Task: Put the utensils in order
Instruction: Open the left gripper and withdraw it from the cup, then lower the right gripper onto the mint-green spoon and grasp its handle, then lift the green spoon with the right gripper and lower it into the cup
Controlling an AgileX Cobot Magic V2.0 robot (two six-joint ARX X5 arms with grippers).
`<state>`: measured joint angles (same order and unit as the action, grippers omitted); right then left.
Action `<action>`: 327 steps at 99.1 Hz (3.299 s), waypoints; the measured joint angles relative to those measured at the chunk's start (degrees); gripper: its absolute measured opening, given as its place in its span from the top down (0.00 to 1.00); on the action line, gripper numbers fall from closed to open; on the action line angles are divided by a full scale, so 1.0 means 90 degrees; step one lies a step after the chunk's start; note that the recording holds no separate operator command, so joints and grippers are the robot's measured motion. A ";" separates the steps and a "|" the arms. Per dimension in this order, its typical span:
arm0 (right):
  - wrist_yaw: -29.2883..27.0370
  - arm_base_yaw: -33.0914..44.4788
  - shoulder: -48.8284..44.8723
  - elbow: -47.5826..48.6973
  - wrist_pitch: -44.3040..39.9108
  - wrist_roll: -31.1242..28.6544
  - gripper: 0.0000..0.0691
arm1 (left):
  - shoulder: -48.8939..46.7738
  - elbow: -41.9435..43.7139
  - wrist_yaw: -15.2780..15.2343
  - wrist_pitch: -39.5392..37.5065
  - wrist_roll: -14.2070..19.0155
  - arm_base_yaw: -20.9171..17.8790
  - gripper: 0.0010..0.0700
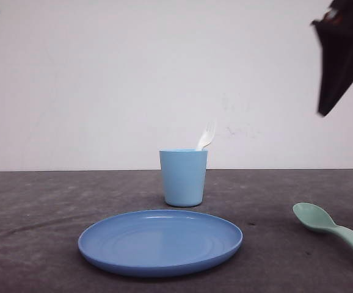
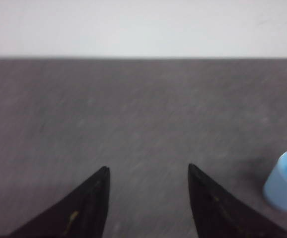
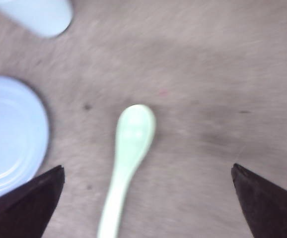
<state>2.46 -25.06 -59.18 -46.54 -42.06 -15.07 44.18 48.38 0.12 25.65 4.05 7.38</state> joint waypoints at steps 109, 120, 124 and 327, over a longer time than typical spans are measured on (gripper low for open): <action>-0.0690 -0.0600 -0.3031 0.0000 0.1761 -0.1093 0.24 | -0.0845 -0.0746 0.0187 0.0709 0.0000 -0.0296 0.58; -0.0782 -0.0602 -0.3031 0.0000 0.1785 -0.1122 0.24 | -0.0845 -0.0746 0.0187 0.0709 0.0000 -0.0296 0.58; -0.0782 -0.0602 -0.3031 0.0000 0.1785 -0.1141 0.24 | -0.0845 -0.0746 0.0187 0.0709 0.0000 -0.0296 0.58; -0.0607 -0.1161 -0.2390 -0.1156 0.5972 0.0697 0.76 | -0.0845 -0.0746 0.0187 0.0707 0.0000 -0.0296 0.58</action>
<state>-3.01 -35.51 -80.68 -56.95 11.68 -8.80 36.58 41.67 1.80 32.01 4.05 4.71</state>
